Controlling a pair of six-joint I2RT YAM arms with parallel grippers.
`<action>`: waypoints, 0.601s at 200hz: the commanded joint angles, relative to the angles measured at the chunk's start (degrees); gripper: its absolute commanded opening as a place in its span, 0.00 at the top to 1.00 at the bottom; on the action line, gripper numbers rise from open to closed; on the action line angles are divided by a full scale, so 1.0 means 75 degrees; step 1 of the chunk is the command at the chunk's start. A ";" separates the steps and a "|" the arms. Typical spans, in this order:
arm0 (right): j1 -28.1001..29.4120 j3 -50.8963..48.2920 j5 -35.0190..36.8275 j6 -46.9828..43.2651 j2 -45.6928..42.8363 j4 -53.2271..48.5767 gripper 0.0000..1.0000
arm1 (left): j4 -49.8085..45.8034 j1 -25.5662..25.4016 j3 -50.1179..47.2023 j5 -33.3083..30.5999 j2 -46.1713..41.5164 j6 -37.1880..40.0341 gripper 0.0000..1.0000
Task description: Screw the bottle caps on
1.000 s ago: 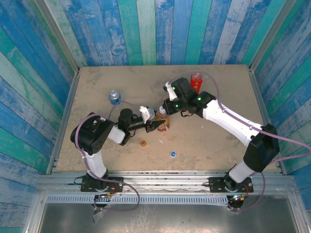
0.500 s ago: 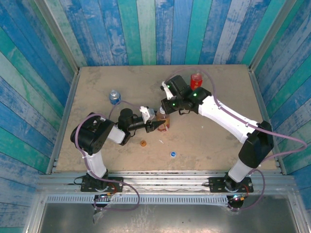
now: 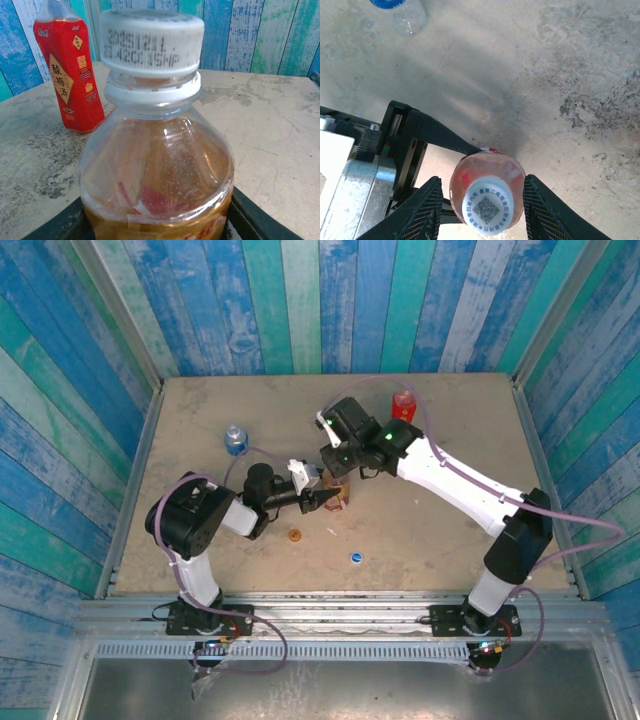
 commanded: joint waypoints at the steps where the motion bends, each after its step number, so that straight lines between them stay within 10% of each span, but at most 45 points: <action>1: 0.0038 0.0158 0.0246 -0.0225 0.0236 -0.0444 0.54 | -0.0978 -0.0062 -0.0108 0.0261 -0.0047 0.0039 0.51; 120: -0.0036 0.0133 -0.0640 -0.1524 0.0255 -0.0802 0.72 | -0.0967 -0.0008 -0.0088 0.0638 -0.0080 0.0005 0.53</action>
